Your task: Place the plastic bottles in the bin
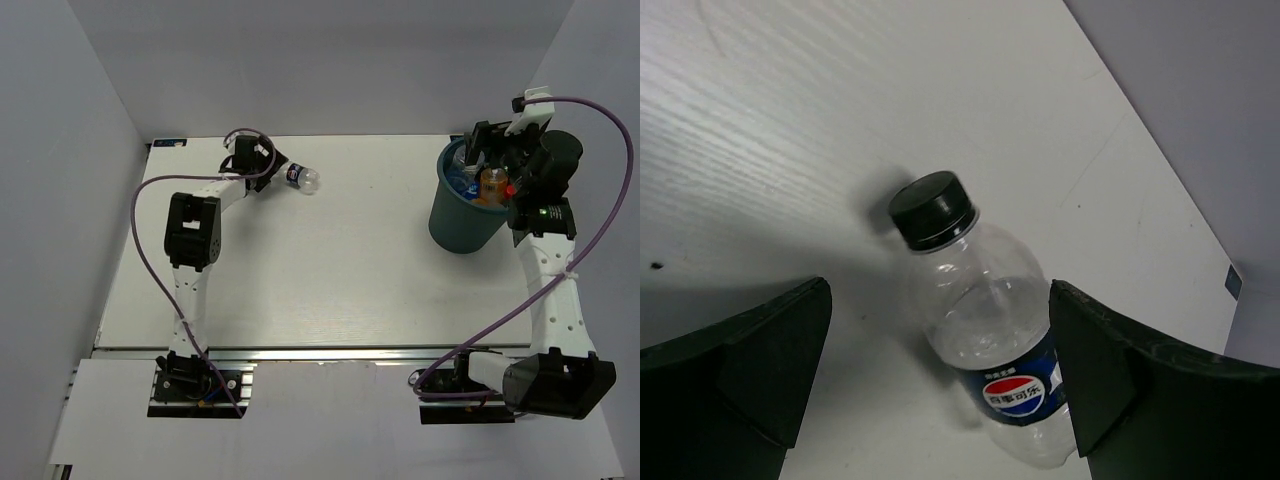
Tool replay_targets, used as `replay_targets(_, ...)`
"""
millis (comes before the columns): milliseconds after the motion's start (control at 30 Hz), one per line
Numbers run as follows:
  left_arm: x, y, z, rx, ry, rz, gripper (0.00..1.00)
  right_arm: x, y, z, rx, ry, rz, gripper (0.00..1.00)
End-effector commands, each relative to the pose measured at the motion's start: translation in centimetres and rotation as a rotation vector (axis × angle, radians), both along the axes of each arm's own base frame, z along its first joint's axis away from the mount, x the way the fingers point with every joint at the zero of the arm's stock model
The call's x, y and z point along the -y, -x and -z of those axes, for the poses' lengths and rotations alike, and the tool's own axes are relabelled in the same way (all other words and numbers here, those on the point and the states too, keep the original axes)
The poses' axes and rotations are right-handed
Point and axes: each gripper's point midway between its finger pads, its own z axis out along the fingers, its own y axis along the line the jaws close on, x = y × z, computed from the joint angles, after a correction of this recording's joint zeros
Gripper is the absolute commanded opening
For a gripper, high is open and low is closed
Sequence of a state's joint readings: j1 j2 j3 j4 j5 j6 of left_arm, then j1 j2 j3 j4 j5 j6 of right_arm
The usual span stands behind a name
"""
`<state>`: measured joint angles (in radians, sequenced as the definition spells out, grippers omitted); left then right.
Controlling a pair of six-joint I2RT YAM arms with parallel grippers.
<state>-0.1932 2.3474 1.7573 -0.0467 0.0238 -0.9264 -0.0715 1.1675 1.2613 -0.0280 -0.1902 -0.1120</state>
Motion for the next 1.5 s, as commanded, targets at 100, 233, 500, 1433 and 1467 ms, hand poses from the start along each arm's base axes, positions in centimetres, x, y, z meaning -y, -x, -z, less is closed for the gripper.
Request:
replay_targets(100,4.1,-2.4,-1.7,0.088,-0.002,0.079,0.98,0.3,-1.1,0.3,0.005,0.015,0.002,0.89)
replay_targets(233,5.9,-2.9,0.0,0.051,-0.045,0.115,0.98,0.4,-1.7,0.8,-0.010,0.019,0.007,0.89)
replay_targets(500,7.2,-3.2,0.9,0.083,-0.207,0.097,0.87,0.7,-2.0,1.9,-0.032,0.031,0.017,0.89)
replay_targets(1433,16.1,21.2,-24.5,0.844,0.050,1.241,0.03,-18.7,6.0,7.0,-0.140,0.266,-0.852,0.89)
replay_targets(1467,15.9,21.8,-23.8,0.812,0.049,1.255,0.03,-20.3,7.1,7.8,-0.127,0.326,-0.902,0.89)
